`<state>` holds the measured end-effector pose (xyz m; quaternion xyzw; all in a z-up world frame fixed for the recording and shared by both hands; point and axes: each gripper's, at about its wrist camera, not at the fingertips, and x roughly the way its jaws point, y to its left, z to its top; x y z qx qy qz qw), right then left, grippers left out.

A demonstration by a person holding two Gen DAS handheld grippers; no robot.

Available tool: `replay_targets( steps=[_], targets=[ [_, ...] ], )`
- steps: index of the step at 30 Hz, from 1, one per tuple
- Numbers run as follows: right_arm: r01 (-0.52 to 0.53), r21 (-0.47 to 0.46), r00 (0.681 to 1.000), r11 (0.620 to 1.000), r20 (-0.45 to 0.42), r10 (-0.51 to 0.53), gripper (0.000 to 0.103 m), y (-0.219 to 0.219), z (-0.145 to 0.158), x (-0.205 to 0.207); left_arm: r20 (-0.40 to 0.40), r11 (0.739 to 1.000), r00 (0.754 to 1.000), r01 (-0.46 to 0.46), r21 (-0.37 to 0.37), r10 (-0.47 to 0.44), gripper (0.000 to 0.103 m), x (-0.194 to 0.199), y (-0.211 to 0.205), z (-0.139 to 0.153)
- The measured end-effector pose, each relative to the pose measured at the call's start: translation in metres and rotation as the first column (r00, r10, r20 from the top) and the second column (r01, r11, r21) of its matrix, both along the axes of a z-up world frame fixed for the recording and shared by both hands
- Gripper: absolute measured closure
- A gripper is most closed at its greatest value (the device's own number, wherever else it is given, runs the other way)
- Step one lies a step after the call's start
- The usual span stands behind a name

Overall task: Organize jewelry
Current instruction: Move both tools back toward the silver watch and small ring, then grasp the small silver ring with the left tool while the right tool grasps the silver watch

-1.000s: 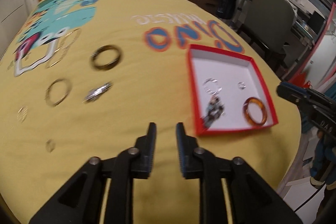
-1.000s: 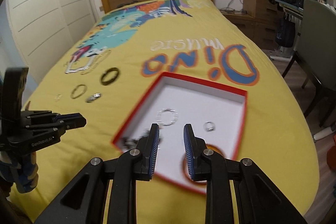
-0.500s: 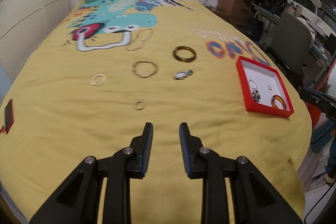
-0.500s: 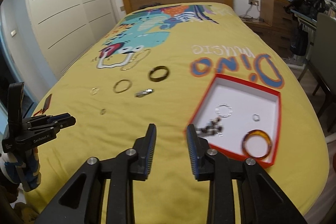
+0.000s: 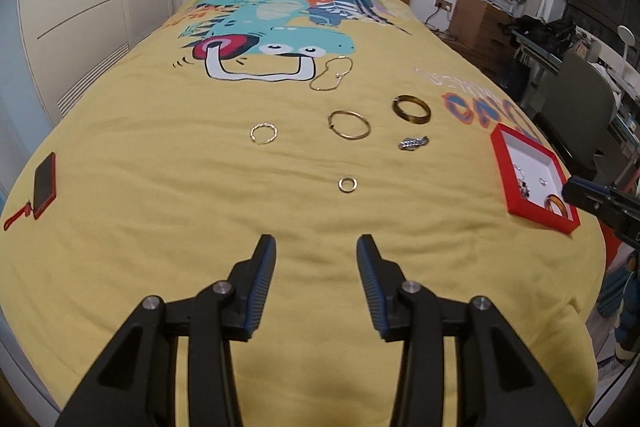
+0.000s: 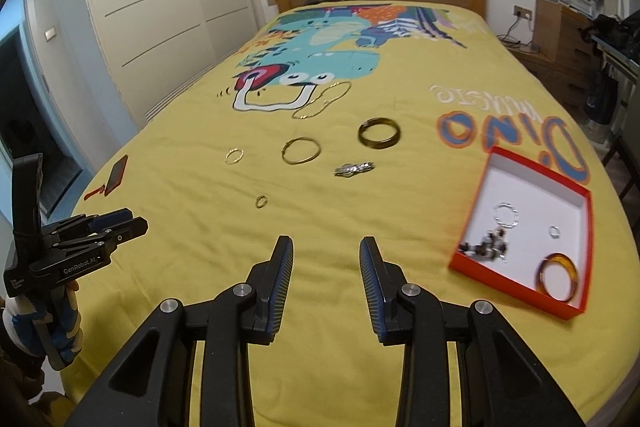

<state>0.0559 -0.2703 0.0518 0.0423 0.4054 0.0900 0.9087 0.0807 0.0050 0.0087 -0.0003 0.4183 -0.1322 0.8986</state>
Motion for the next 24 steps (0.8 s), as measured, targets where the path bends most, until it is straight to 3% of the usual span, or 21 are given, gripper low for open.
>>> replay_targets(
  steps=[24],
  targets=[
    [0.008,0.078,0.992,0.997,-0.13,0.003,0.068,-0.004,-0.105,0.13,-0.174,0.996,0.982,0.063,-0.059,-0.073,0.063,0.129,-0.065,-0.101]
  ],
)
